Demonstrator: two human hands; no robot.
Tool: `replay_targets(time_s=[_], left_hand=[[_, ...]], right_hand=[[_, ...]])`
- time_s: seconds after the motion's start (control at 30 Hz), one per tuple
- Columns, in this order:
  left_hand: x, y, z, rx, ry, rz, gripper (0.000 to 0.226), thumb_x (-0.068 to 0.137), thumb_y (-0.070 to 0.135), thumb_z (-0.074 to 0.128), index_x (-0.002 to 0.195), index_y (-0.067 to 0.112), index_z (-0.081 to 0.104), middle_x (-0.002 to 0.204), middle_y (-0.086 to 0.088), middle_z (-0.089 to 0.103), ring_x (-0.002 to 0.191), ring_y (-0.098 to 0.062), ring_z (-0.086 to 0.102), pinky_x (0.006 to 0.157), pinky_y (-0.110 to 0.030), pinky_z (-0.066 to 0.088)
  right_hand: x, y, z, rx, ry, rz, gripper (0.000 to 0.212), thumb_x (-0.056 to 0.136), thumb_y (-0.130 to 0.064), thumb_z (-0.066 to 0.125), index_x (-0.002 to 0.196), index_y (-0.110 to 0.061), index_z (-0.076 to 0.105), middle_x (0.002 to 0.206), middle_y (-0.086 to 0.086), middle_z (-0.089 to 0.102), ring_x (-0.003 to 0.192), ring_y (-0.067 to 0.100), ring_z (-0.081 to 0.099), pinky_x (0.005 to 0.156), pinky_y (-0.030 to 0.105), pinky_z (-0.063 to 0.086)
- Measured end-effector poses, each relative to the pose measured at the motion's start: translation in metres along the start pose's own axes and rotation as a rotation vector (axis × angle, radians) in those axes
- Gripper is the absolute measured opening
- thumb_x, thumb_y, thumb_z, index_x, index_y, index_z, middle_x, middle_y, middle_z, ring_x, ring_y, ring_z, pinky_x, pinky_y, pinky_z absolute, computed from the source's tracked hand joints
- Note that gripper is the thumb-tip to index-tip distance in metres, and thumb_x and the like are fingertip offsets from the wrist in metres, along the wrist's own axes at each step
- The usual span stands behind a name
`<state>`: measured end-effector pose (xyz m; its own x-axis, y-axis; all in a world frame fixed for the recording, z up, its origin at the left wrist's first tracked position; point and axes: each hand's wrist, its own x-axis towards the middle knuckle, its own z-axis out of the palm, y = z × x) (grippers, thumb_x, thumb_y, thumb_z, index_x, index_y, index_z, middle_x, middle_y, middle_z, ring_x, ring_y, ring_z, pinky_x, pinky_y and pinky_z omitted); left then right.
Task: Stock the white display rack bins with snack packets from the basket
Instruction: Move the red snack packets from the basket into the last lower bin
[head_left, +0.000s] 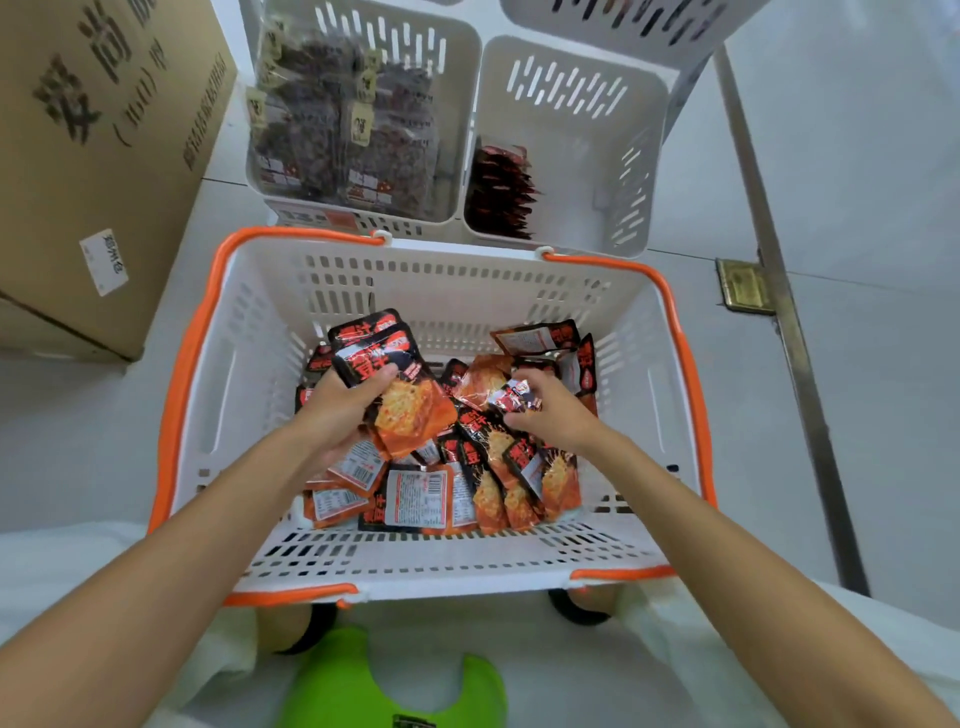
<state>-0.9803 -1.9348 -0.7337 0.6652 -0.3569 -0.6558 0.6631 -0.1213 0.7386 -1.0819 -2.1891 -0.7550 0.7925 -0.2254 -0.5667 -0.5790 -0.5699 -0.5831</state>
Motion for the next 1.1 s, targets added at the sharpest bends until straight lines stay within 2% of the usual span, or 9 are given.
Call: replay_targets(time_s=[0.17,0.27,0.4,0.53,0.6,0.7,0.8,1.0,1.1], left_hand=[[-0.004,-0.016,-0.005,0.104,0.005,-0.035,0.029,0.094,0.026,0.065,0.121,0.016,0.061,0.112,-0.006,0.072,0.102,-0.023,0.068,0.077,-0.038,0.055],[-0.011,-0.02,-0.002,0.14,-0.009,-0.039,0.027,0.096,0.024,0.064,0.121,0.015,0.061,0.109,-0.004,0.072,0.095,-0.018,0.068,0.069,-0.032,0.053],[-0.014,-0.019,0.001,0.174,-0.015,-0.044,0.03,0.095,0.027,0.064,0.123,0.018,0.059,0.113,-0.004,0.071,0.105,-0.022,0.067,0.08,-0.039,0.054],[-0.017,-0.012,0.012,0.202,-0.044,-0.036,0.037,0.095,0.047,0.057,0.123,0.022,0.056,0.12,-0.004,0.069,0.112,-0.024,0.065,0.1,-0.051,0.05],[-0.01,-0.013,0.015,0.145,-0.031,-0.053,0.081,0.082,0.077,0.051,0.138,0.02,0.046,0.134,-0.006,0.062,0.12,-0.023,0.062,0.101,-0.051,0.049],[-0.001,-0.01,0.016,0.022,0.038,-0.09,0.123,0.053,0.101,0.043,0.146,0.021,0.041,0.143,-0.008,0.055,0.124,-0.025,0.059,0.099,-0.051,0.051],[-0.03,0.019,0.037,-0.111,0.019,-0.034,0.069,0.091,0.074,0.027,0.114,0.02,0.064,0.112,-0.007,0.074,0.095,-0.02,0.073,0.082,-0.041,0.059],[-0.041,0.044,0.034,-0.17,-0.312,0.048,0.089,0.069,0.082,0.025,0.129,0.026,0.06,0.126,-0.002,0.069,0.116,-0.021,0.065,0.094,-0.044,0.053],[-0.038,0.055,0.028,0.015,-0.341,0.148,0.055,0.077,0.057,0.069,0.121,0.026,0.058,0.112,-0.002,0.073,0.107,-0.026,0.069,0.082,-0.039,0.059]], right_hand=[[-0.003,0.073,0.031,-0.22,-0.17,0.189,0.115,0.08,-0.022,0.08,0.156,-0.038,-0.005,0.164,0.011,-0.009,0.152,0.032,-0.005,0.119,0.046,0.022],[-0.008,0.061,0.028,-0.237,-0.067,0.085,0.106,0.08,0.002,0.068,0.157,-0.029,0.003,0.158,0.014,0.026,0.145,0.032,0.028,0.107,0.038,0.041],[-0.023,0.001,0.008,-0.098,0.22,0.096,0.076,0.09,0.001,0.05,0.157,-0.013,0.018,0.108,0.011,0.065,0.086,0.026,0.063,0.064,0.034,0.048],[-0.041,-0.084,0.005,0.15,0.201,-0.15,0.057,0.103,-0.015,0.042,0.156,-0.013,0.022,0.129,0.008,0.06,0.098,0.018,0.063,0.079,0.025,0.047],[-0.046,-0.108,0.017,0.21,0.01,-0.25,0.055,0.107,-0.035,0.034,0.154,-0.011,0.024,0.156,0.007,0.034,0.14,0.019,0.036,0.112,0.027,0.032],[-0.037,-0.108,0.025,0.269,-0.058,-0.315,0.049,0.105,-0.042,0.037,0.152,-0.027,0.035,0.163,-0.006,0.017,0.15,0.01,0.012,0.123,0.047,0.015],[-0.031,-0.102,0.018,0.347,0.015,-0.281,0.063,0.095,-0.043,0.059,0.151,-0.035,0.032,0.161,-0.008,0.022,0.148,0.012,0.021,0.118,0.05,0.028],[-0.028,-0.119,0.005,0.517,0.026,-0.233,0.058,0.089,-0.048,0.066,0.138,-0.026,0.047,0.13,-0.004,0.061,0.115,0.011,0.062,0.101,0.044,0.051],[-0.027,-0.128,-0.004,0.626,0.024,-0.226,0.044,0.094,-0.035,0.064,0.133,-0.026,0.046,0.126,-0.002,0.062,0.112,0.014,0.063,0.1,0.043,0.052]])
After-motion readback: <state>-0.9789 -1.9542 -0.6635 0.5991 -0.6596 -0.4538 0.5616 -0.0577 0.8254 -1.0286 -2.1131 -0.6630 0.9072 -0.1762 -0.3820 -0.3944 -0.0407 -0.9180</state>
